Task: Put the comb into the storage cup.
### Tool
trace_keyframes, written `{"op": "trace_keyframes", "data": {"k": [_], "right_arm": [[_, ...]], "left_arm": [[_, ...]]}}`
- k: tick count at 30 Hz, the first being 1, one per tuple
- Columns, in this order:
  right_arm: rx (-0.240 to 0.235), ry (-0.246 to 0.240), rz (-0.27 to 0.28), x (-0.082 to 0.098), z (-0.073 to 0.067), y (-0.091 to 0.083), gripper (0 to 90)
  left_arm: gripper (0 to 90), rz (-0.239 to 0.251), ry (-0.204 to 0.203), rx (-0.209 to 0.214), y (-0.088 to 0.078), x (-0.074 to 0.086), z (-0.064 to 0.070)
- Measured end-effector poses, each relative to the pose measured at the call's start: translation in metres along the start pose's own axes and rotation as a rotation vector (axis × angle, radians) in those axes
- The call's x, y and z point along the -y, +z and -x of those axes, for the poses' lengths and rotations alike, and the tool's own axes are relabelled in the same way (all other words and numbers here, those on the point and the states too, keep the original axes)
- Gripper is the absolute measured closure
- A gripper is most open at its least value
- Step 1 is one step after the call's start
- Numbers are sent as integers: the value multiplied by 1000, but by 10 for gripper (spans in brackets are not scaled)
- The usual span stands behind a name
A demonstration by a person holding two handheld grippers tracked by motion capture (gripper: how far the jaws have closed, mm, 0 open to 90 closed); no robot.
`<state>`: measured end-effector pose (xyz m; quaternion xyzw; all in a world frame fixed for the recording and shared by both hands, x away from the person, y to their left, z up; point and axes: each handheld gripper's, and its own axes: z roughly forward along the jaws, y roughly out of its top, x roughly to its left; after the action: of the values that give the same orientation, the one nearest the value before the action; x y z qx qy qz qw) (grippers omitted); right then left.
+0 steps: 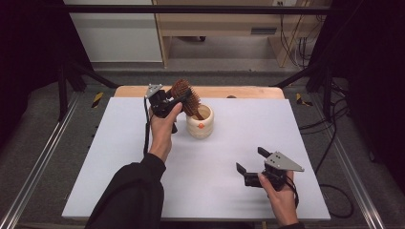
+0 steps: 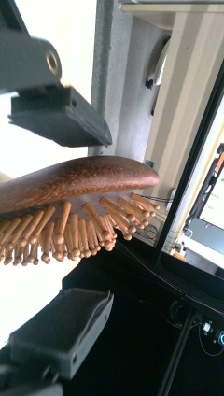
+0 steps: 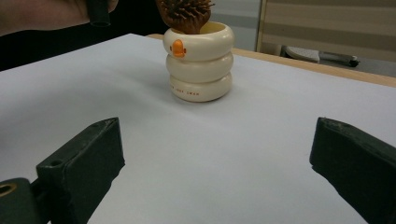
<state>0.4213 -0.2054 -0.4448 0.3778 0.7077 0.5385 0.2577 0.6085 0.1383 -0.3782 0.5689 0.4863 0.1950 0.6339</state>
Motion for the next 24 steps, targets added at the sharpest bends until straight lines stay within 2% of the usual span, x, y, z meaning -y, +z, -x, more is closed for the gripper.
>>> {"op": "trace_keyframes", "data": {"k": [7, 18, 24], "right_arm": [[-2, 1, -1, 0, -1, 0, 31], [0, -1, -1, 0, -1, 1, 31], [1, -2, -2, 0, -1, 1, 31]], "left_arm": [[116, 18, 15, -31, -4, -2, -1], [61, 33, 64, -37, -11, 1, 2], [41, 40, 68, -32, -15, 1, 2]]}}
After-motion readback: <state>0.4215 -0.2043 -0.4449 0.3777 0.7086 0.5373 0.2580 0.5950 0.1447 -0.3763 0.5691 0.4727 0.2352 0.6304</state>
